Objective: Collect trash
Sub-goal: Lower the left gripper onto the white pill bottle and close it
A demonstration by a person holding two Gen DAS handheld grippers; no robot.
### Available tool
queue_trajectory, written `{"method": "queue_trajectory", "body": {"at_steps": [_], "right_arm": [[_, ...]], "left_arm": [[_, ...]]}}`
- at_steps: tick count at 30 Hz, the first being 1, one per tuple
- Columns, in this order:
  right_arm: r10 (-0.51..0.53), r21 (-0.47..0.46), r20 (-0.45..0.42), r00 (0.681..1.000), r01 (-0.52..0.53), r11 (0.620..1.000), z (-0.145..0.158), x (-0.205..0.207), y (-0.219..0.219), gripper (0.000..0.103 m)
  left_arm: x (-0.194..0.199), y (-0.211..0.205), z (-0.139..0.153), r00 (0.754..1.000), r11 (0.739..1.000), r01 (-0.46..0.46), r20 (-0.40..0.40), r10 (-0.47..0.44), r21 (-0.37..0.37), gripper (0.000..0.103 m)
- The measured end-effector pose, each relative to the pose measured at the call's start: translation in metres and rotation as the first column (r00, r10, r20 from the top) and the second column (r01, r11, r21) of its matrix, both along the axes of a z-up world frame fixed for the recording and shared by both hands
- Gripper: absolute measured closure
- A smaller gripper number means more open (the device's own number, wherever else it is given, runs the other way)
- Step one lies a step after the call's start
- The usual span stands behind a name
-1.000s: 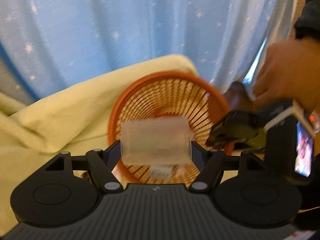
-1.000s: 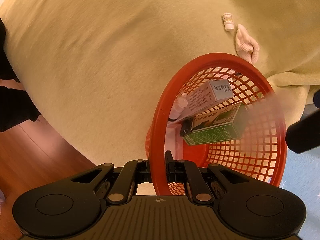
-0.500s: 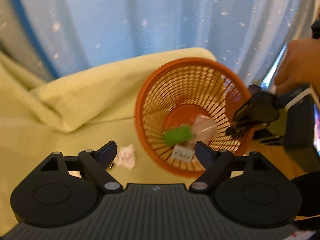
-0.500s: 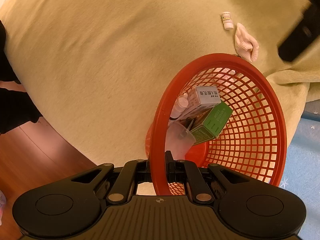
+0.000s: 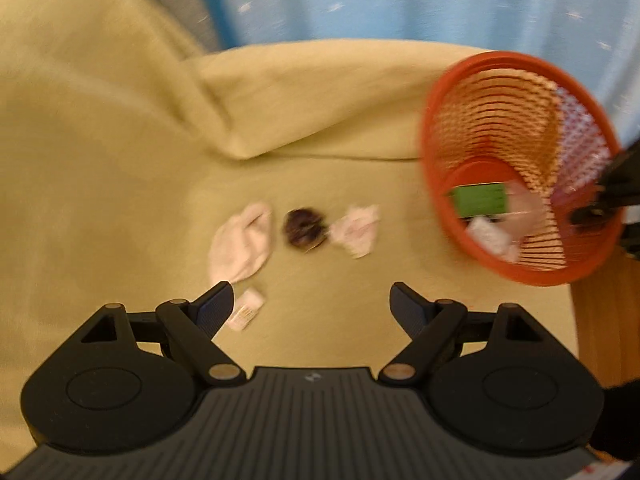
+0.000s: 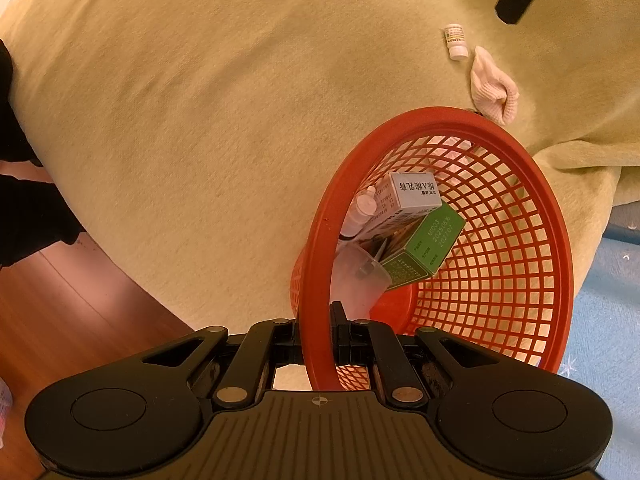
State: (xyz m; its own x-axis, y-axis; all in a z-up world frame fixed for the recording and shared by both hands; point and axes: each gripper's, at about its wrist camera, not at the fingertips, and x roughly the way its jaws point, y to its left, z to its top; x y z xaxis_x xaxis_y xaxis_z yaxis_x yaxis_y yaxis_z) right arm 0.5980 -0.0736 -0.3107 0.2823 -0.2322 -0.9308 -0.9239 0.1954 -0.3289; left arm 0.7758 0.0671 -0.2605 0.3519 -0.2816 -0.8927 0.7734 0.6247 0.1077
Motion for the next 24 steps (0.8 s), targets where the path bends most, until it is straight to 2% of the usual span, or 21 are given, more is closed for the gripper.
{"method": "queue_trajectory", "body": {"at_steps": [6,10,16,18,20,24], "right_arm": [[-0.014,0.001,-0.002,1.000,0.014,1.000,0.001,0.002,-0.001,0.098],[-0.012,-0.005,-0.001,1.000,0.012,1.000,0.002,0.002,0.000,0.098],[-0.016,0.000,-0.007,1.000,0.016,1.000,0.002,0.003,-0.002,0.098],[-0.017,0.000,-0.009,1.000,0.017,1.000,0.002,0.003,-0.002,0.098],[-0.016,0.001,-0.012,1.000,0.016,1.000,0.001,0.004,-0.001,0.098],[-0.020,0.006,-0.018,1.000,0.020,1.000,0.002,0.005,-0.002,0.098]], "left_arm": [[0.022,0.017,-0.029,0.992,0.992,-0.126,-0.018,0.126,0.023,0.021],[0.037,0.023,-0.049,0.971,0.973,-0.231,-0.063,0.231,-0.002,0.021],[0.055,0.023,-0.083,0.939,0.943,-0.333,-0.097,0.331,-0.007,0.021],[0.062,0.024,-0.096,0.921,0.925,-0.380,-0.100,0.377,-0.010,0.021],[0.068,0.026,-0.108,0.890,0.894,-0.447,-0.104,0.443,-0.020,0.022],[0.079,0.029,-0.129,0.833,0.837,-0.547,-0.119,0.541,-0.026,0.028]]}}
